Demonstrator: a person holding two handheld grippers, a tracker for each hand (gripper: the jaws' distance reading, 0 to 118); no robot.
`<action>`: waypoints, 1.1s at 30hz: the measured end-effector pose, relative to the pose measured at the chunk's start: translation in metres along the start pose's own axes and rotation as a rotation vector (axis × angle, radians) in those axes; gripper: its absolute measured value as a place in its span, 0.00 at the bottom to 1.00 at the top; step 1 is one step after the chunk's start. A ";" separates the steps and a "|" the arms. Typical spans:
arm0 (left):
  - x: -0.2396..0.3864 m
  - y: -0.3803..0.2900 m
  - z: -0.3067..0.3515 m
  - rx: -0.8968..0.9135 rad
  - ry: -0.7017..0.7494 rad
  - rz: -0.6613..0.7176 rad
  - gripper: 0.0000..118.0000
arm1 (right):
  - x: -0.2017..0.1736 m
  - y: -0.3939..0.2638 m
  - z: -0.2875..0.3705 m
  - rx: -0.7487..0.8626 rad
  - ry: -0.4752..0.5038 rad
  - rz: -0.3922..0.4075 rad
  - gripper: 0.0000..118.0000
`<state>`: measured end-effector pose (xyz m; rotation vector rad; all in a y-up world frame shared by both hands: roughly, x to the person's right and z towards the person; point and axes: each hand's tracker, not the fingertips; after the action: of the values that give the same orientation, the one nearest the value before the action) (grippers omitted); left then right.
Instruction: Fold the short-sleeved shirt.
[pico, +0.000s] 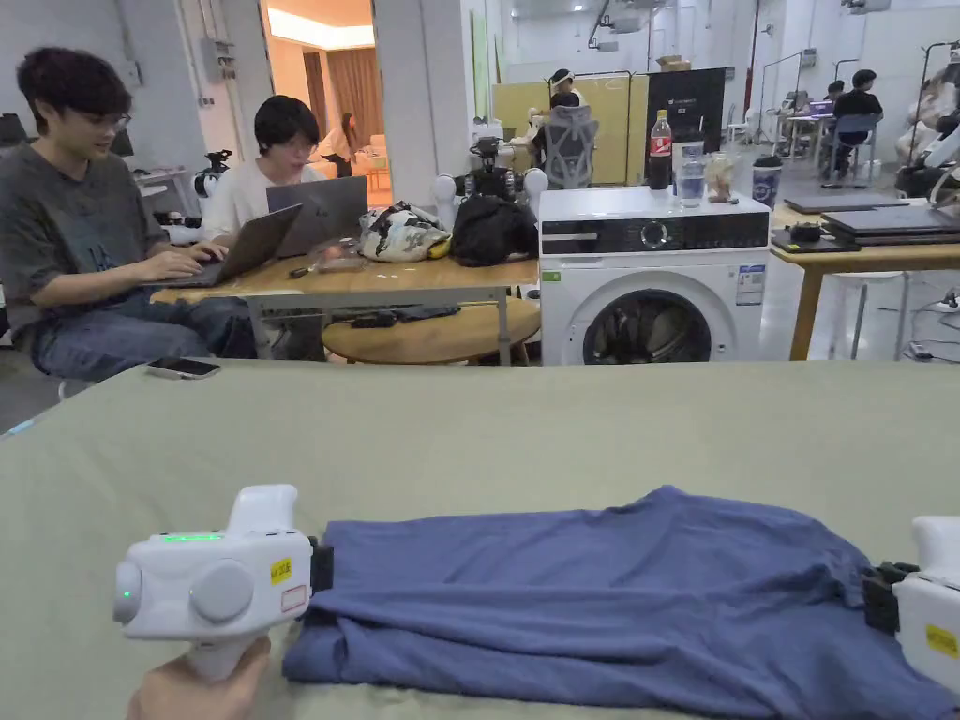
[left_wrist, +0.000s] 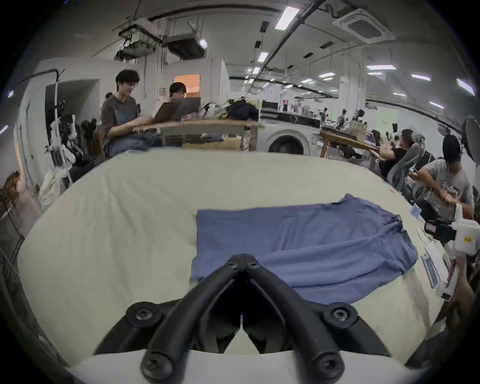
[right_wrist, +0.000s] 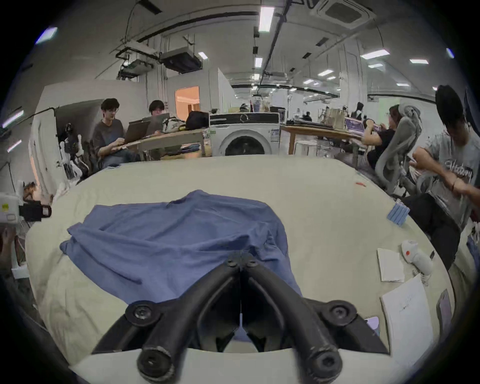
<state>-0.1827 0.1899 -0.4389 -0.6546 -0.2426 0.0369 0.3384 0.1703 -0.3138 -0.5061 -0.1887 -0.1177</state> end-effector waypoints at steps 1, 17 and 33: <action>-0.006 -0.002 -0.007 -0.064 -0.001 0.035 0.02 | 0.003 -0.001 0.000 -0.002 0.006 -0.012 0.00; -0.014 -0.051 -0.079 -0.321 0.040 0.055 0.00 | 0.045 -0.017 -0.003 -0.074 -0.094 -0.123 0.00; -0.016 -0.047 -0.065 -0.323 0.008 0.099 0.00 | 0.037 -0.049 -0.069 -0.322 -0.062 -0.171 0.02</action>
<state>-0.1846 0.1123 -0.4637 -0.9874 -0.2103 0.0910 0.3776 0.0912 -0.3424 -0.8144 -0.2754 -0.3028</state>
